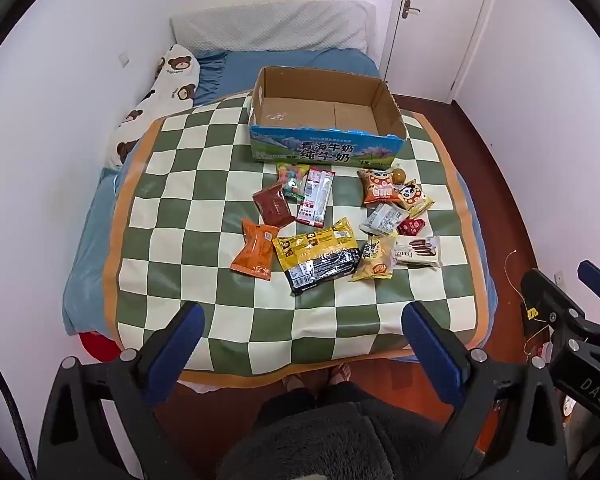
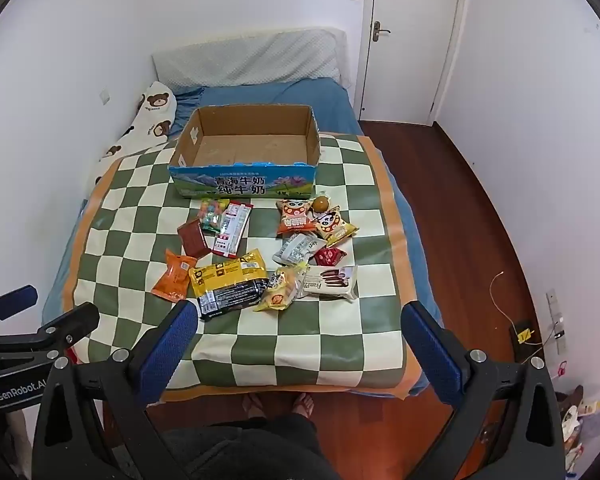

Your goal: Organize snacks

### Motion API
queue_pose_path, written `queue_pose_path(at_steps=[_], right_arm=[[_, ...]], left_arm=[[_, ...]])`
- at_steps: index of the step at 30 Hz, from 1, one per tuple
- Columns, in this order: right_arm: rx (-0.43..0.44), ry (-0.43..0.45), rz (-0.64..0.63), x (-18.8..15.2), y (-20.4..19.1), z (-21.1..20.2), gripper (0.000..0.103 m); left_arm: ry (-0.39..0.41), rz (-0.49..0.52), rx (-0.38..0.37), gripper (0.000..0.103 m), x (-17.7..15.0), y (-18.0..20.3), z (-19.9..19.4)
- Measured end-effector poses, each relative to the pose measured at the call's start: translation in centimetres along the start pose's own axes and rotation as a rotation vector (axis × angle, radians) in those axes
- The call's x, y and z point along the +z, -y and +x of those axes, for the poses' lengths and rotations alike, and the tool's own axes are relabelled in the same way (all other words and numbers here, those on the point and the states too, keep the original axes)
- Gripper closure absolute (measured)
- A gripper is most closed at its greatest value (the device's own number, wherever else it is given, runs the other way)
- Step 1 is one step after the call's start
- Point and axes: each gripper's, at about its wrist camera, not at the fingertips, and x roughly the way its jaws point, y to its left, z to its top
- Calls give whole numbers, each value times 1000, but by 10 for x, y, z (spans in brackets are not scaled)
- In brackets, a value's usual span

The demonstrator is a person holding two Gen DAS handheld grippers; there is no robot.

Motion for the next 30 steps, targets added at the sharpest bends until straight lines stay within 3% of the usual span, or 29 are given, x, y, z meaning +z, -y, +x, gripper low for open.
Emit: queue_pose_path(at_steps=[5, 30], right_arm=[[5, -17, 13, -5, 1, 2, 0], [18, -5, 35, 6, 5, 3, 0]], left_arm=[[-7, -7, -29, 2, 0, 0, 0], [12, 4, -17, 2, 19, 7, 0]])
